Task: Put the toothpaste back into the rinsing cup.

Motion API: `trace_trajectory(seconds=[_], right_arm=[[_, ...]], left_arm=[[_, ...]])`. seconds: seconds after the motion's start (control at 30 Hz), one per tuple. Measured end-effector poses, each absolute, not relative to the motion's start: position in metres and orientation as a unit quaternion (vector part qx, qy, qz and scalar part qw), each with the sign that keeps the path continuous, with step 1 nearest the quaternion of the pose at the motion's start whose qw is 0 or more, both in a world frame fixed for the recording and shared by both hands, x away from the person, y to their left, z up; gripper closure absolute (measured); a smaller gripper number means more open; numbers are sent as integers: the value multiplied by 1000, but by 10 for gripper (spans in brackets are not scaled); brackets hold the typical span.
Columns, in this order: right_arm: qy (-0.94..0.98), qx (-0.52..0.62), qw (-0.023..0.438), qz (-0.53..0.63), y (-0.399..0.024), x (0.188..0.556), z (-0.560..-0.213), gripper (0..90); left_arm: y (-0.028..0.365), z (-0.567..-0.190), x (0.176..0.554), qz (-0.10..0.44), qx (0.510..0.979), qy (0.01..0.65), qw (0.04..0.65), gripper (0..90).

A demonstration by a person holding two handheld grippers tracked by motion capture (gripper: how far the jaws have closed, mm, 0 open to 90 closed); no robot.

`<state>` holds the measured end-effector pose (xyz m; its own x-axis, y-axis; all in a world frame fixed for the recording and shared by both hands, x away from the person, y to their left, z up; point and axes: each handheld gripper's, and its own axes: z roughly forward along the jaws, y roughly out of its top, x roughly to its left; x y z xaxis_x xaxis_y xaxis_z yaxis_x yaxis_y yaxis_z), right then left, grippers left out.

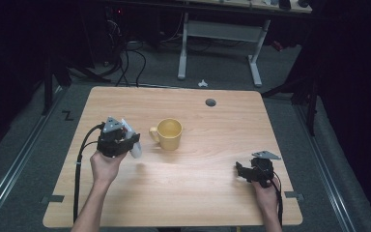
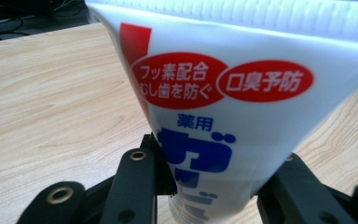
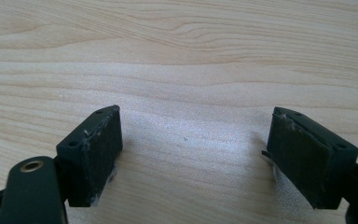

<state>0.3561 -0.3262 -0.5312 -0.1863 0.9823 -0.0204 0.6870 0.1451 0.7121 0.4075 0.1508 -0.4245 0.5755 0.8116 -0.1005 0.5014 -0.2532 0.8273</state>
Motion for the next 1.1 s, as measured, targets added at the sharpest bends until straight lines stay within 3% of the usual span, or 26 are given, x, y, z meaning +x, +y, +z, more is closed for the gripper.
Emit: trace_trajectory(seconds=[1.1], right_arm=[[713, 586, 253, 291, -326, 356, -531, 182]], left_arm=[[128, -392, 415, 166, 775, 397, 463, 680]])
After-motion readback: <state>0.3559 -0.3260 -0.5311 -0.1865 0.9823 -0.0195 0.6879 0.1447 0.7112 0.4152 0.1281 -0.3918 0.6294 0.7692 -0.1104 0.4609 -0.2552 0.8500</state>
